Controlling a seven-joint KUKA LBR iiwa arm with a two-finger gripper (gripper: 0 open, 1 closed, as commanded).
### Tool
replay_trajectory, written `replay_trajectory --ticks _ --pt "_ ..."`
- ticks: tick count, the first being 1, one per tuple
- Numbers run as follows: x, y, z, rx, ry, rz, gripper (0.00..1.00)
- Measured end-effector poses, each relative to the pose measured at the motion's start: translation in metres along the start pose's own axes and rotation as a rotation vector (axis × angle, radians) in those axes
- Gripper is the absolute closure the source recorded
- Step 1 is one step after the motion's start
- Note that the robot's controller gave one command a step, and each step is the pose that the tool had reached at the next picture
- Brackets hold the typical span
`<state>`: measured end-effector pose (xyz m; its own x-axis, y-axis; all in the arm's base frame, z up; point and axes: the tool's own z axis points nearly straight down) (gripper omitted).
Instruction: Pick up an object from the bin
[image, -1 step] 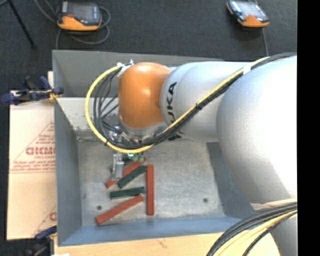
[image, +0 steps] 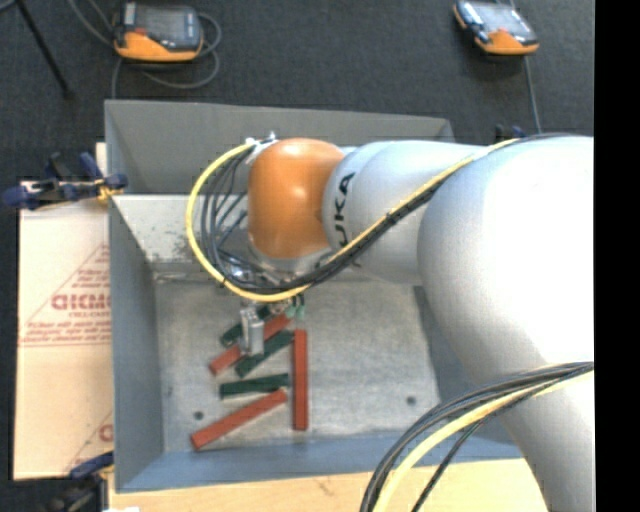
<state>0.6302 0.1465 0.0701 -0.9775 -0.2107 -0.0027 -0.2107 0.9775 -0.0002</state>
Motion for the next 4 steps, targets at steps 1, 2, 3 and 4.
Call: replay_trajectory --ticks 1,2,3,4 --pt "-0.003 0.002 -0.005 -0.003 -0.008 0.003 1.0" --pt "0.005 0.018 -0.063 -0.002 -0.007 0.017 1.0" --pt "0.0 0.099 -0.099 -0.005 -0.007 -0.023 1.0" --pt "0.042 0.08 -0.14 -0.001 -0.002 -0.008 1.0"
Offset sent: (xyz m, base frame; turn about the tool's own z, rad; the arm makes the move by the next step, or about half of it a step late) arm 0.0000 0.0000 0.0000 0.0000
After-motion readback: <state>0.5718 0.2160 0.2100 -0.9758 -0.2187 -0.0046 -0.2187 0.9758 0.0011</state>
